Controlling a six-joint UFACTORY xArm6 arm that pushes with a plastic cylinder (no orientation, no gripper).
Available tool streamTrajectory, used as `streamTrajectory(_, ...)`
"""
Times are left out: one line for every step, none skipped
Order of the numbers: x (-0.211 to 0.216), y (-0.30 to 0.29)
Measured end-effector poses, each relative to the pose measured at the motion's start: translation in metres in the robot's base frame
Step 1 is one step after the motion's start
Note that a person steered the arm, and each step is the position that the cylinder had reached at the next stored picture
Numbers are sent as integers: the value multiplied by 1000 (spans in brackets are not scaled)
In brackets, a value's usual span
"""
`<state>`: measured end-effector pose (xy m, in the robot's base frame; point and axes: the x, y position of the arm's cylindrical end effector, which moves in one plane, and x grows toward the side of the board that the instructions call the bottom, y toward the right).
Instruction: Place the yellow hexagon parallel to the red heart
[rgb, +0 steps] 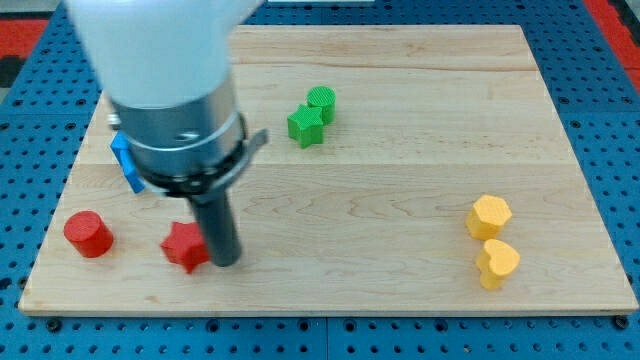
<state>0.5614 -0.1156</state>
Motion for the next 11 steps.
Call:
streamTrajectory(-2, -69)
streamTrajectory(-3, -36)
streamTrajectory(-38, 36)
streamTrajectory(-104, 115)
streamTrajectory(-121, 253)
streamTrajectory(-111, 367)
streamTrajectory(-66, 400)
streamTrajectory(-41, 339)
streamTrajectory(-42, 268)
streamTrajectory(-37, 192)
streamTrajectory(-30, 101)
